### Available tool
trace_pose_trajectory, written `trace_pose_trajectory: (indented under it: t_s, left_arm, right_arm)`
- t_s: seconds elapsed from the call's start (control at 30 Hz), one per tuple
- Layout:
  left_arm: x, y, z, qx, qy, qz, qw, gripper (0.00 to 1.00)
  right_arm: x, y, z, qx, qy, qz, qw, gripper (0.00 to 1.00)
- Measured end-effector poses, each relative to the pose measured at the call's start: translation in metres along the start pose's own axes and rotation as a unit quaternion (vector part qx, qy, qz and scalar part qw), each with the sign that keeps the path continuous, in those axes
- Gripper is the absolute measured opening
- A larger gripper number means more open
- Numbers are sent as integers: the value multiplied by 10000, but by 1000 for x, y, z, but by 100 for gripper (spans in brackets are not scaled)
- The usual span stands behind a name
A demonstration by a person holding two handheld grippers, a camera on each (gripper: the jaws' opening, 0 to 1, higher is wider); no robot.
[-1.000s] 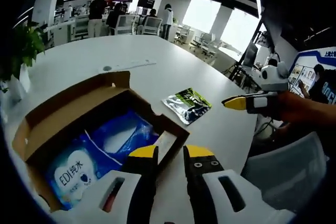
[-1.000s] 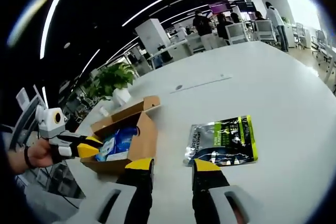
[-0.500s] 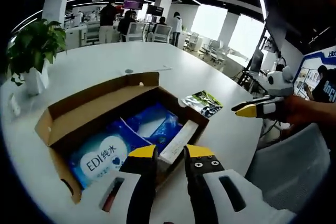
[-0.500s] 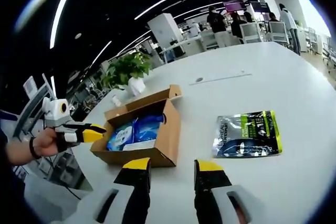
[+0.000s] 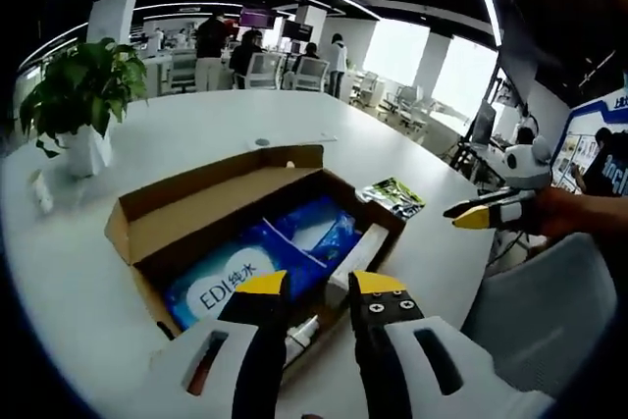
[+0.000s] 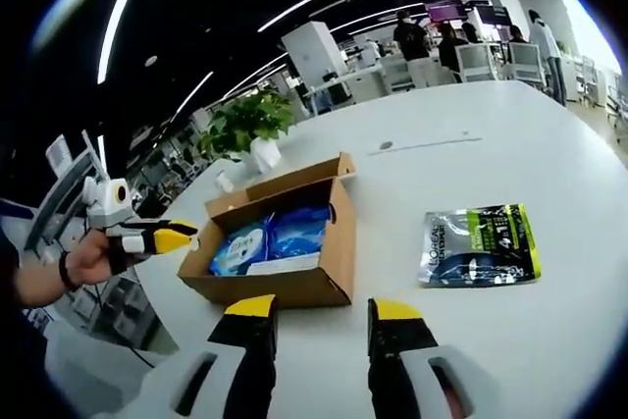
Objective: Operate the shoe box by opening the lid, removing the specified soft item, and placing it in the target area until the item is outside and the box remains undamaged.
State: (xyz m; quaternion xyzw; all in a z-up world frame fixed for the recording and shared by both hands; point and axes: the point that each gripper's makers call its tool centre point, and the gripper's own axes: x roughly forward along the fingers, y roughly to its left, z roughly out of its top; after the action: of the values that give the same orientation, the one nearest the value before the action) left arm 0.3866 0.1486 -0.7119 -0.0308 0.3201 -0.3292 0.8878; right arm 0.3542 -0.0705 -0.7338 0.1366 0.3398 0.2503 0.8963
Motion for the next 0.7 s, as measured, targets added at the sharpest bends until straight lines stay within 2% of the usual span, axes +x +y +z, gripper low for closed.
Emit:
trace_pose_trajectory:
  t_s: [0.17, 0.4, 0.7]
  left_arm:
    - [-7, 14, -5, 11, -10, 171, 9999, 24]
    - [-22, 23, -9, -80, -82, 212, 9997, 26]
    - [-45, 25, -14, -159, -147, 306, 9993, 29]
  right_arm:
    - [5, 13, 5, -97, -30, 57, 9999, 34]
    - [16, 31, 5, -286, 59, 174, 9994, 36]
    - [29, 48, 4, -363, 40, 334, 9988, 38]
